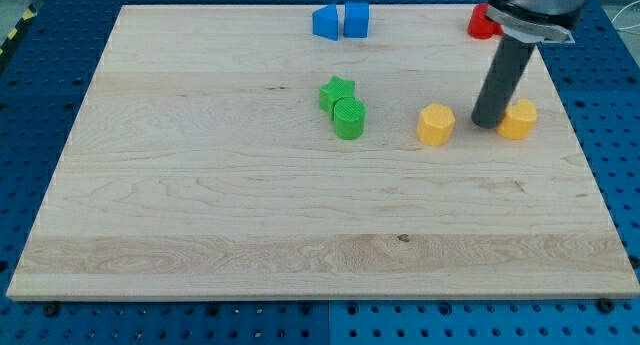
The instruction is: Push the yellow hexagon towards the yellow heart
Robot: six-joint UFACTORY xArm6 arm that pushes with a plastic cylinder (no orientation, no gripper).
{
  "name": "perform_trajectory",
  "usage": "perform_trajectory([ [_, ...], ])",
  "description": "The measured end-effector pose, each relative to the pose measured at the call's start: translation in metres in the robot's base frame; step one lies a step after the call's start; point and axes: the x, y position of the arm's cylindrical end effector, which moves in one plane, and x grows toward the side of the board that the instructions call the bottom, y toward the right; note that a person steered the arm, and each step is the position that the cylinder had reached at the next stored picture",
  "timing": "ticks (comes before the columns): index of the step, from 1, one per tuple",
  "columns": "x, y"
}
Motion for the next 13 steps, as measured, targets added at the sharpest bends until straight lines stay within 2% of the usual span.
perform_trajectory([
  [2, 0.002, 0.012],
  [4, -0.028, -0.045],
  [6, -0.03, -0.108],
  [7, -0.026, -0.119],
  [9, 0.022, -0.117],
  [10, 0.026, -0.1],
  [12, -0.026, -0.069],
  [13, -0.035, -0.05],
])
